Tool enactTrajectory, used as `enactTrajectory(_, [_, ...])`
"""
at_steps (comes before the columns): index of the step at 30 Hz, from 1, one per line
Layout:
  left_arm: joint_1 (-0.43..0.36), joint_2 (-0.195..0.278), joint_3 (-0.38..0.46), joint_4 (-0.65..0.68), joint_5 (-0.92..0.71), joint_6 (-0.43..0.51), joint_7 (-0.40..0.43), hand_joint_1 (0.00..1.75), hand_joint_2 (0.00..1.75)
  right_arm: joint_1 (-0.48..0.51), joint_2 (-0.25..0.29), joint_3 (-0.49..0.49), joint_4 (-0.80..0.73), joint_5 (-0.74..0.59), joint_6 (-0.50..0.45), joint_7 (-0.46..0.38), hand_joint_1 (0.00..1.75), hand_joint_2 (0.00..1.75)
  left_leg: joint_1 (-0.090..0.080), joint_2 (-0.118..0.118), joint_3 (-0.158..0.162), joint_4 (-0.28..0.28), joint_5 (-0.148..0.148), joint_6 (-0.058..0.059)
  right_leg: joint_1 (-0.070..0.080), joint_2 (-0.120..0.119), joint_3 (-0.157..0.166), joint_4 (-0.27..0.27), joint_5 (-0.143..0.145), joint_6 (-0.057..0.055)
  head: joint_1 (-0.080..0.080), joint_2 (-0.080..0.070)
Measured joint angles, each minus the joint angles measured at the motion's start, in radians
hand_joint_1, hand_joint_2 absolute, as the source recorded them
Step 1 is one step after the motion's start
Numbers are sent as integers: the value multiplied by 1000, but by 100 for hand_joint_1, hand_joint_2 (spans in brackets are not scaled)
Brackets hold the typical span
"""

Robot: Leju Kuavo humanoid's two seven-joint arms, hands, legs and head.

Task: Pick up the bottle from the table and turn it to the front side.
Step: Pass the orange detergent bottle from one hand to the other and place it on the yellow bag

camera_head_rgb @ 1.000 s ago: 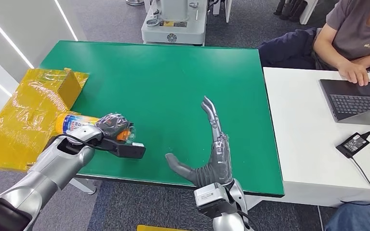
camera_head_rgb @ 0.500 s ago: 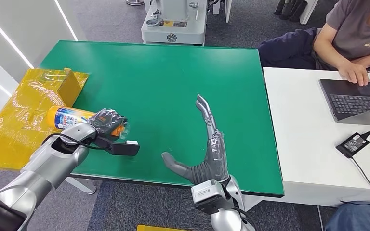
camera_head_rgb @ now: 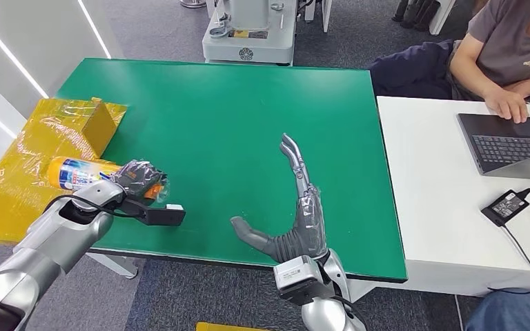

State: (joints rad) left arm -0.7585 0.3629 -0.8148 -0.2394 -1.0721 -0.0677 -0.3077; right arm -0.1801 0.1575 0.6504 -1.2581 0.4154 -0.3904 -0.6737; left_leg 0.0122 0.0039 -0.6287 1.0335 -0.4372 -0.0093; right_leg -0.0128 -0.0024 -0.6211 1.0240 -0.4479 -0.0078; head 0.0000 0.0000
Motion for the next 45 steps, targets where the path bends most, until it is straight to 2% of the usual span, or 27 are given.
enactTrajectory(7, [35, 27, 0, 1, -16, 17, -8, 175, 175, 0, 0, 0, -1, 4, -1, 1, 0, 175, 0, 0, 0, 0, 0, 0, 0, 0, 0, 0, 0, 0, 0, 0])
enactTrajectory(14, [42, 32, 0, 2, -31, 33, -16, 175, 175, 0, 0, -1, -6, 9, 3, 4, 0, 175, 0, 0, 0, 0, 0, 0, 0, 0, 0, 0, 0, 0, 0, 0])
enactTrajectory(15, [44, 34, 0, 2, -36, 42, -18, 149, 175, 0, 0, -1, -8, 11, 4, 5, 0, 175, 0, 0, 0, 0, 0, 0, 0, 0, 0, 0, 0, 0, 0, 0])
enactTrajectory(18, [48, 34, 0, 2, -54, 66, -14, 18, 175, 1, 0, -1, -14, 16, 7, 9, 0, 175, 0, 0, 0, 0, 0, 0, 0, 0, 0, 0, 0, 0, 0, 0])
enactTrajectory(19, [49, 34, 0, 2, -60, 73, -9, 0, 175, 1, 0, -1, -15, 17, 8, 10, 0, 175, 0, 0, 0, 0, 0, 0, 0, 0, 0, 0, 0, 0, 0, 0])
enactTrajectory(39, [66, 17, 1, 2, -72, 97, 38, 0, 175, 0, 0, -1, -20, 19, 11, 10, 0, 175, 0, 0, 0, 0, 0, 0, 0, 0, 0, 0, 0, 0, 0, 0])
enactTrajectory(42, [72, 14, 14, 2, -61, 179, 50, 0, 175, 2, 0, -1, -22, 22, 13, 10, 0, 175, 0, 0, 0, 0, 0, 0, 0, 0, -1, 0, 0, 0, 0, 0])
enactTrajectory(45, [79, 6, 52, 2, -32, 333, 61, 0, 175, 8, 0, -4, -32, 29, 15, 12, 0, 175, 0, 0, 0, 0, 0, 0, 0, 0, -1, 0, 0, 0, 0, 0])
